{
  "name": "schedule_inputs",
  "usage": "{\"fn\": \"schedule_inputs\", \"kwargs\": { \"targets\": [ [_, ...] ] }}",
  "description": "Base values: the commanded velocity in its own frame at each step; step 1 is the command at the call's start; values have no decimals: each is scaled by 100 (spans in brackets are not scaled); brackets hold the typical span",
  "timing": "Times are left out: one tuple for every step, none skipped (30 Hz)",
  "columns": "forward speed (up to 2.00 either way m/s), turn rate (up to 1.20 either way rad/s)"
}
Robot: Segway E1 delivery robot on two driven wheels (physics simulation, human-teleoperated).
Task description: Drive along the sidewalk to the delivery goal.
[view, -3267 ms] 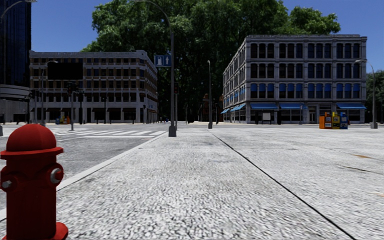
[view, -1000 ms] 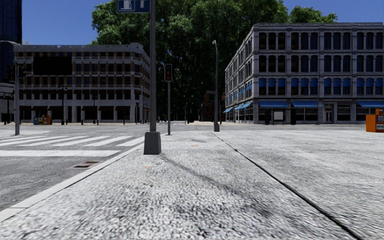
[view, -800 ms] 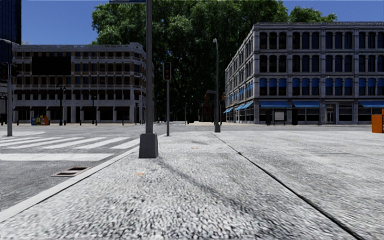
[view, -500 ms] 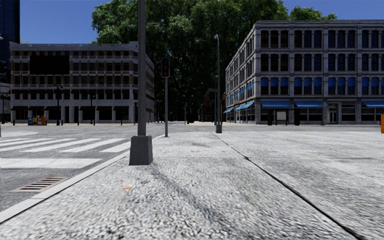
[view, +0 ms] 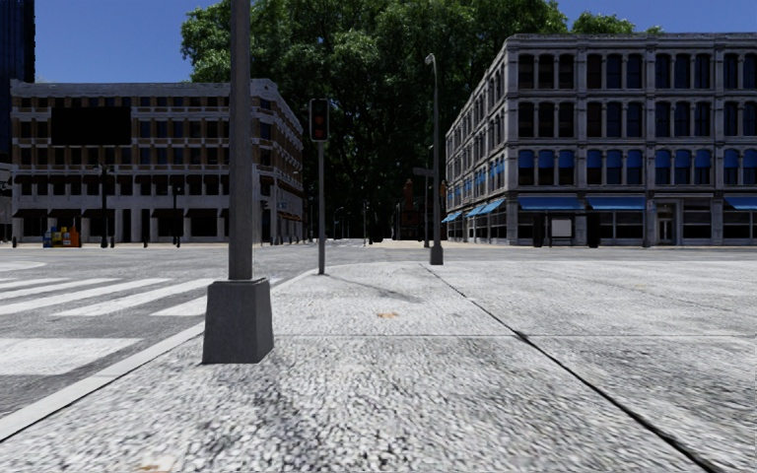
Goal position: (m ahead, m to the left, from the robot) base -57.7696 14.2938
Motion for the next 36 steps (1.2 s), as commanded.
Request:
{"fn": "schedule_inputs", "kwargs": {
  "targets": [
    [200,0],
    [200,0],
    [200,0],
    [200,0],
    [200,0],
    [200,0],
    [200,0],
    [200,0],
    [200,0],
    [200,0],
    [200,0],
    [200,0],
    [200,0],
    [200,0],
    [200,0],
    [200,0],
    [200,0],
    [200,0],
    [200,0],
    [200,0],
    [200,0],
    [200,0],
    [200,0],
    [200,0],
    [200,0],
    [200,3],
    [200,3],
    [200,11],
    [200,15],
    [200,19],
    [200,32],
    [200,38],
    [200,40],
    [198,44],
    [198,44],
    [185,55]
  ]
}}
